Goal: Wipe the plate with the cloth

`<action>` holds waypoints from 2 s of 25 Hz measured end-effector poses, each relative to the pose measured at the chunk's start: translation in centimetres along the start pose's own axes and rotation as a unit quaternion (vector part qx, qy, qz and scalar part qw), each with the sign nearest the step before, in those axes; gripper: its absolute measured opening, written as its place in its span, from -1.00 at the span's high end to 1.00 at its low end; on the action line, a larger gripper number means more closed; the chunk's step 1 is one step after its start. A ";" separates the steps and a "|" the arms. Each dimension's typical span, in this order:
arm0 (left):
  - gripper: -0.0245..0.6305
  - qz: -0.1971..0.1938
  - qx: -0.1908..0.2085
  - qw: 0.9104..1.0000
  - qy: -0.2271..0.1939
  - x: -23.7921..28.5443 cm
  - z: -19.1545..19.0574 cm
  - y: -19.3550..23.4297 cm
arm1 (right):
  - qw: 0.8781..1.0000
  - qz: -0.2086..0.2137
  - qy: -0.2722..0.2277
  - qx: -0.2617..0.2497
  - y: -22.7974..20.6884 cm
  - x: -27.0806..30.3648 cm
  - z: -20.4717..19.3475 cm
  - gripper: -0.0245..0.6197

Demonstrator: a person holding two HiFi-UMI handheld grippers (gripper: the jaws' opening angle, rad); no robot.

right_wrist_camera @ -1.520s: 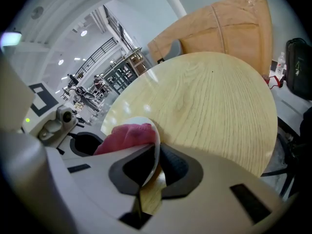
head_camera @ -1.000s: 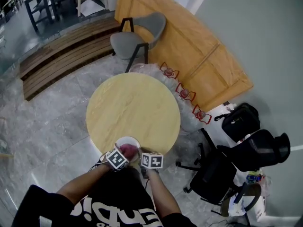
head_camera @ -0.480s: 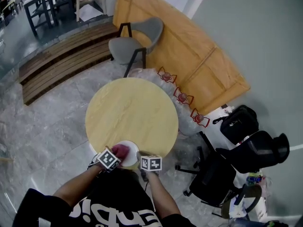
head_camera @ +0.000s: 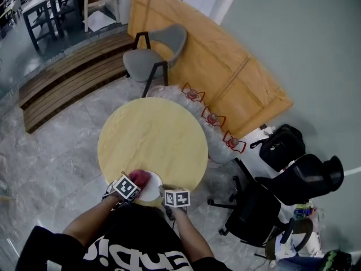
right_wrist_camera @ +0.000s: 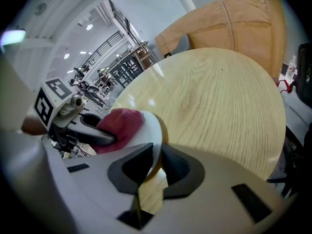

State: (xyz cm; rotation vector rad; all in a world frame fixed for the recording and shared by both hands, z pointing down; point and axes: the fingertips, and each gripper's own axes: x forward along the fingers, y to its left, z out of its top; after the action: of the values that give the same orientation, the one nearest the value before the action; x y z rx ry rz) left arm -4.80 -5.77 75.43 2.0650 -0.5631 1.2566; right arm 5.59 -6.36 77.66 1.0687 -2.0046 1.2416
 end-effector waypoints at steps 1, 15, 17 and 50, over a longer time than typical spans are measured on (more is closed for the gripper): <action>0.73 0.000 -0.002 1.000 -0.003 0.1 0.3 0.2 | 1.000 0.002 0.001 0.001 0.1 0.0 -0.1 0.74; 0.73 -0.016 -0.029 0.999 -0.017 1.8 4.1 0.0 | 1.000 0.012 0.007 0.000 -0.2 0.1 0.1 0.73; 0.73 -0.023 -0.033 0.999 -0.020 2.2 4.5 -0.5 | 1.000 0.012 0.007 0.002 -0.2 0.1 0.1 0.73; 0.73 -0.144 -0.078 0.986 0.024 3.2 -0.2 -6.2 | 1.000 -0.014 -0.020 0.006 -0.4 0.4 0.7 0.73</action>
State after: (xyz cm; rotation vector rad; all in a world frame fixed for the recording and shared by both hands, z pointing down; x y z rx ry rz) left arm 0.52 -1.42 76.44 1.9002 -0.3170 1.0556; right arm 5.65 -7.20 77.84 1.1323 -2.0074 1.2280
